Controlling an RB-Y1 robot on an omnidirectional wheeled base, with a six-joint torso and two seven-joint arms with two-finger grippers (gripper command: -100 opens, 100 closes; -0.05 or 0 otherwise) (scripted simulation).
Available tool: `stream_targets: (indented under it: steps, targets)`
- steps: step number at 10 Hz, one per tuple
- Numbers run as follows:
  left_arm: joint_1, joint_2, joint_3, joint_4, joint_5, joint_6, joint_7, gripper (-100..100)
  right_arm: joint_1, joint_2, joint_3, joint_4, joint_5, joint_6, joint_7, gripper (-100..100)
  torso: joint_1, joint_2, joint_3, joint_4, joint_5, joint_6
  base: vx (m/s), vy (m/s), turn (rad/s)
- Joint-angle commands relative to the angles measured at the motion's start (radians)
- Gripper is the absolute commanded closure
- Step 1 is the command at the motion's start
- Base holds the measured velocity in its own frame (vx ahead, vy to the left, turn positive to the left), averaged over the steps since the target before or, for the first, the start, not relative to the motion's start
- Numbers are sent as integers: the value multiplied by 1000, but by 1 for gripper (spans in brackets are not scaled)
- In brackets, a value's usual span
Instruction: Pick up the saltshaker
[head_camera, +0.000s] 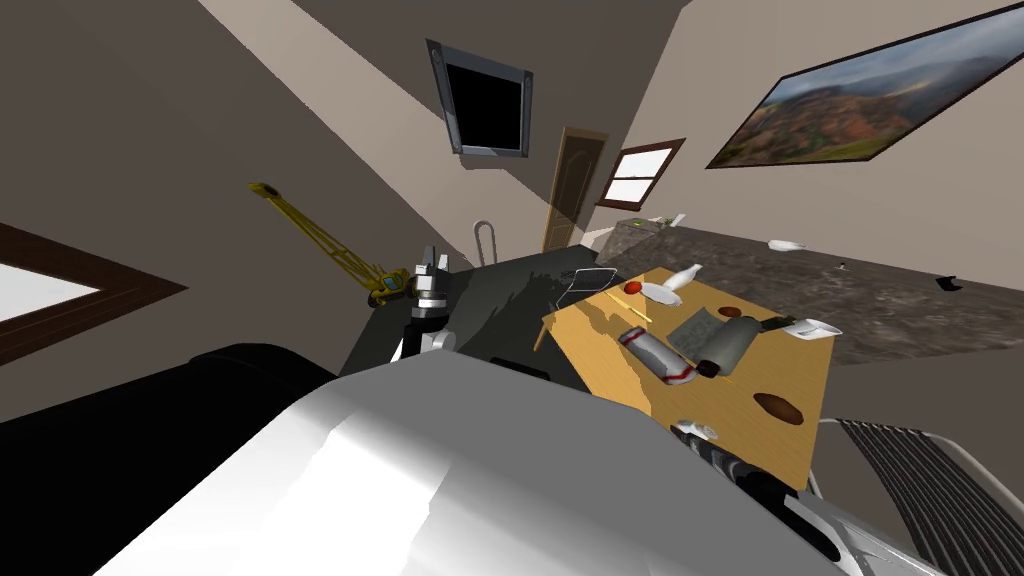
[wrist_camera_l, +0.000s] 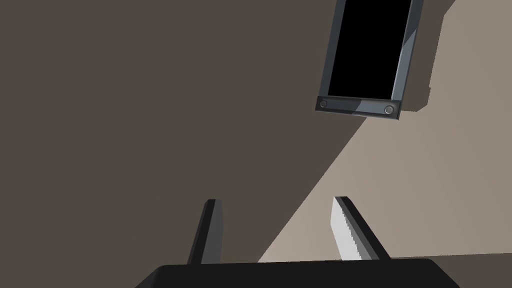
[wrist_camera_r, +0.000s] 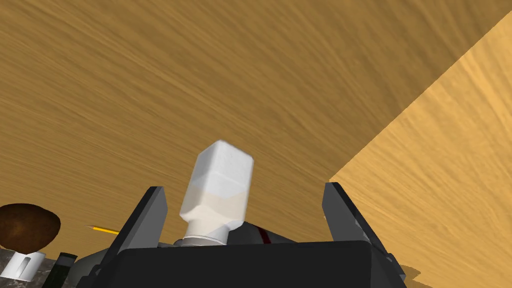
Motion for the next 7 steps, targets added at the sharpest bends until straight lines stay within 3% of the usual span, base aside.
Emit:
stream_targets:
  steps: [1,3,4,5,7]
  targets:
    - [0,0,0,0,0,0,0,0,-8,-14,20,29,0,11,-3,-100,0,0,0,0,0,0,28,-13,152]
    - [0,0,0,0,0,0,0,0,3,-16,13,21,-3,13,3,-100,-2,-3,-1,0,0,-1,43,-27,78]
    - [0,0,0,0,0,0,0,0,2,-17,14,23,-3,15,3,0,-1,-2,-1,0,0,0,0,0,0]
    - [0,0,0,0,0,0,0,0,-3,15,4,34,-2,34,18,-100,0,0,0,0,0,0,3,-46,68]
    - [0,0,0,0,0,0,0,0,-3,15,4,34,-2,34,18,-100,-4,0,0,0,-1,0,0,-50,18]
